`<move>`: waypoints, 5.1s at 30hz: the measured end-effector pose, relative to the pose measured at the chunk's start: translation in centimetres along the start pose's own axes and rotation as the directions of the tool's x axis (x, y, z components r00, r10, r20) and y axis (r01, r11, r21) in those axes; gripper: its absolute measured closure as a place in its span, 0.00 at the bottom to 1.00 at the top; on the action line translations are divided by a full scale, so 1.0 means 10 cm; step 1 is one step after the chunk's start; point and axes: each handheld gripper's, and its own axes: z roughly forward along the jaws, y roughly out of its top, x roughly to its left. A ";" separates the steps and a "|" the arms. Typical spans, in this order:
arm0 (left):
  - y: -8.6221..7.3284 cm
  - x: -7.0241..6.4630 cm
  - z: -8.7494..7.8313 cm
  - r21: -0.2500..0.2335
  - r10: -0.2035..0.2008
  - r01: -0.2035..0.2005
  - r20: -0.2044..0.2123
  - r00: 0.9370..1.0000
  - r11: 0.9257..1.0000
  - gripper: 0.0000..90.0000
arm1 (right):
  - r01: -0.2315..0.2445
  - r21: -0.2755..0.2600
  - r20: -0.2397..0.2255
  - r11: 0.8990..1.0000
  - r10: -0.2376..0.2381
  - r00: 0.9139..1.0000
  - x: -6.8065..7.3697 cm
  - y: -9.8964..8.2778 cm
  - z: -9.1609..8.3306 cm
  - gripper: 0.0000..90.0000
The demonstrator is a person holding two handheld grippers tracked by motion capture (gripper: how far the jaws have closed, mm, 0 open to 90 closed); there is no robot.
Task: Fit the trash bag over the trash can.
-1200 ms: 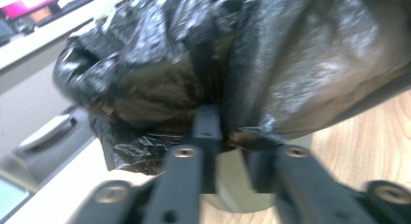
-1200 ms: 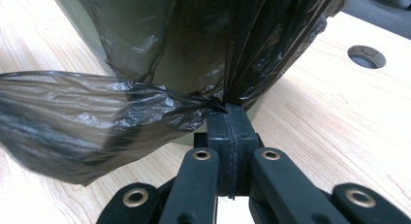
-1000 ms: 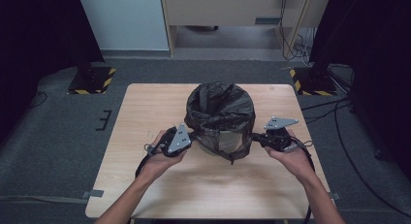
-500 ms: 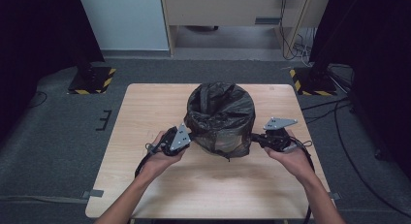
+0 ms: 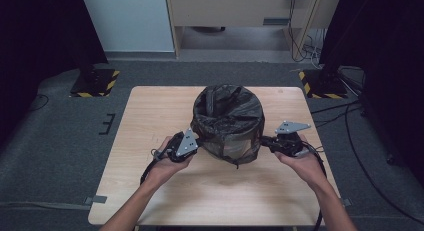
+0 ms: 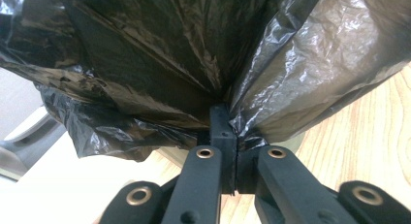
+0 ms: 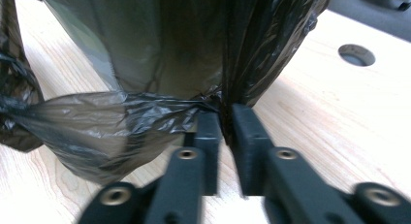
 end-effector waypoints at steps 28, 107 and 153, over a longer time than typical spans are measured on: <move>0.01 -0.03 -0.01 0.003 -0.043 0.043 0.019 0.999 0.999 0.98 | -0.035 -0.099 0.006 0.994 0.036 0.999 -0.09 0.17 -0.10 0.48; -0.24 0.11 -0.13 -0.043 -0.025 0.025 -0.021 0.999 0.999 0.79 | -0.036 -0.082 -0.067 0.996 0.031 0.997 -0.02 0.03 -0.05 0.66; -0.34 0.13 -0.20 -0.090 -0.107 0.107 0.009 0.994 0.990 0.99 | 0.049 0.059 -0.134 0.997 -0.040 0.990 0.37 1.87 1.19 0.76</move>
